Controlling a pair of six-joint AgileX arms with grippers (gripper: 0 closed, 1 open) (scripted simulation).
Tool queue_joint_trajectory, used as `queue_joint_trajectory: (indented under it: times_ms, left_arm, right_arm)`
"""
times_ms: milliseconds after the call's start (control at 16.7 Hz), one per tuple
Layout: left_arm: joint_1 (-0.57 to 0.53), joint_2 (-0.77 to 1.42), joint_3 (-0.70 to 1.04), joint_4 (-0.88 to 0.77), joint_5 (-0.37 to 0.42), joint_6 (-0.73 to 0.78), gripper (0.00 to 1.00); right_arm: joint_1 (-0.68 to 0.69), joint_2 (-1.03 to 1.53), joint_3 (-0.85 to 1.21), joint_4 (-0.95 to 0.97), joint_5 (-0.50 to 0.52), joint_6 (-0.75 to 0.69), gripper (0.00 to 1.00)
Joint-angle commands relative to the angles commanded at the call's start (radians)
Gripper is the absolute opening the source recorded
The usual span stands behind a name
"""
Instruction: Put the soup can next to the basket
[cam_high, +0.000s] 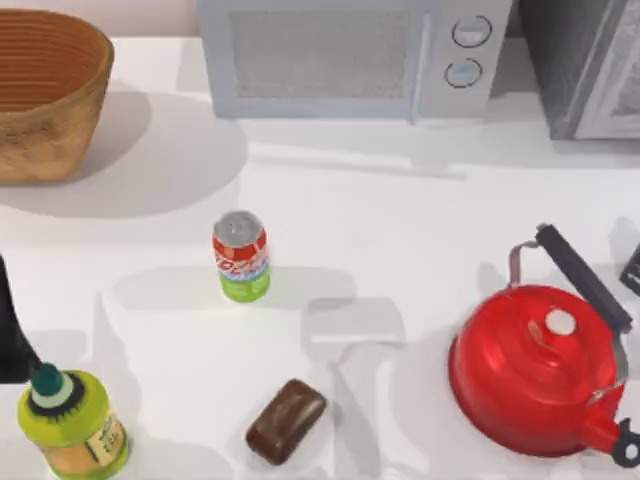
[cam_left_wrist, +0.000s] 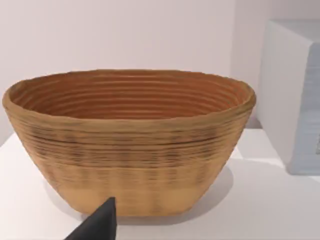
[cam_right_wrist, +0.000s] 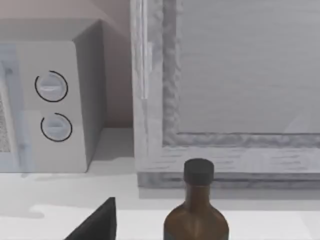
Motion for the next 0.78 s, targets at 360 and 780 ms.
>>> queue_joint_trajectory:
  times_ms: [360, 780]
  left_arm:
    - [0.007, 0.104, 0.099, -0.078, 0.006, 0.065, 1.0]
    - [0.061, 0.666, 0.571, -0.44, 0.002, 0.352, 1.0]
  right_arm:
    - [0.0, 0.0, 0.0, 0.0, 0.0, 0.0, 1.0]
    - [0.0, 0.0, 0.0, 0.0, 0.0, 0.0, 1.0]
